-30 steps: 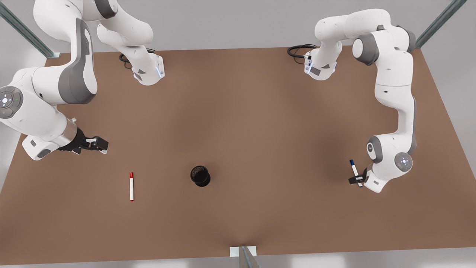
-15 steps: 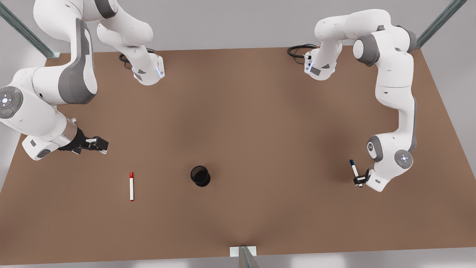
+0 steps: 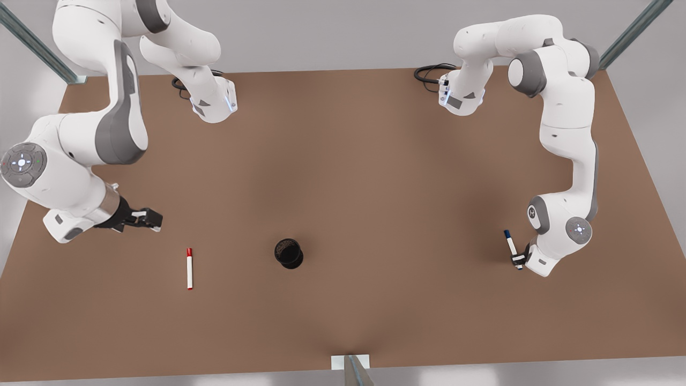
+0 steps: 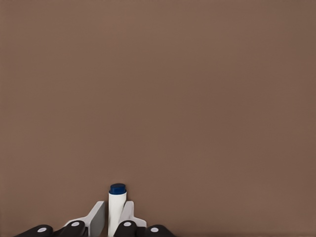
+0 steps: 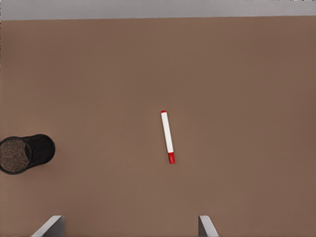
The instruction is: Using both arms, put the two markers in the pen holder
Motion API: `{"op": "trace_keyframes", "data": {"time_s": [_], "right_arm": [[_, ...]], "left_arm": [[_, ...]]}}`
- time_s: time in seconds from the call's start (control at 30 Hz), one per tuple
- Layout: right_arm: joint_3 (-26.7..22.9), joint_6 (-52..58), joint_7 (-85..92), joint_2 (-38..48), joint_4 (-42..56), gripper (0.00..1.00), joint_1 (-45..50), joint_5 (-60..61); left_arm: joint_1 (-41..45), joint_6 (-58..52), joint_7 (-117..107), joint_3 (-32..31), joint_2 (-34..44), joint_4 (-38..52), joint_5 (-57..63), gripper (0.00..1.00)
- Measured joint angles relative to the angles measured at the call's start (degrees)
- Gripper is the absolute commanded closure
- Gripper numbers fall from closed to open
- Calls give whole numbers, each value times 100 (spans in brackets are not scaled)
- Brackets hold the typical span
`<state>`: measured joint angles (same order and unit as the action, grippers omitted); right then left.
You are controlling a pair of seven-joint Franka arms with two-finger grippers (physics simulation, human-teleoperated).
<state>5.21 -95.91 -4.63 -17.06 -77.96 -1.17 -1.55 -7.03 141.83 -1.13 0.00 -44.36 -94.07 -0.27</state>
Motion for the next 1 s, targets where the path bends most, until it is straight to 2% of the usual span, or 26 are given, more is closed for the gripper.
{"op": "trace_keyframes", "data": {"time_s": [0.13, 0.17, 0.27, 0.47, 0.63, 0.73, 0.83, 0.9, 1.0], "right_arm": [[42, -158, -19, -126, -5, 0, 56, 2], [92, -237, -23, -241, -28, 0, 67, 3], [123, -674, -30, -998, -60, 0, 17, -11], [79, -1778, 13, -2090, -29, 0, -247, -107], [64, -2417, 75, -2492, -23, 0, -333, -222], [2, -2644, 129, -2641, 4, 0, -340, -250], [-108, -2809, 193, -2878, 93, 0, -343, -264], [-138, -2912, 226, -3020, 112, 0, -349, -251], [-134, -3009, 263, -3062, 19, 0, -328, -244]], "left_arm": [[0, 5, -11, 0, -49, 3, 6, 64], [0, 7, -19, 0, -54, 4, 12, 67], [5, 7, -63, 1, -55, 8, 48, 76], [36, -61, -159, -3, 33, 43, 82, 79], [587, -741, -208, -90, 982, 305, 71, 79], [773, -1813, -224, -612, 1296, 1279, 48, 79], [786, -2580, -233, -1340, 1435, 1524, -87, 79], [796, -2796, -103, -1706, 1449, 1553, -476, 79], [832, -2565, 412, -2192, 1420, 1536, -1247, 79]]}}
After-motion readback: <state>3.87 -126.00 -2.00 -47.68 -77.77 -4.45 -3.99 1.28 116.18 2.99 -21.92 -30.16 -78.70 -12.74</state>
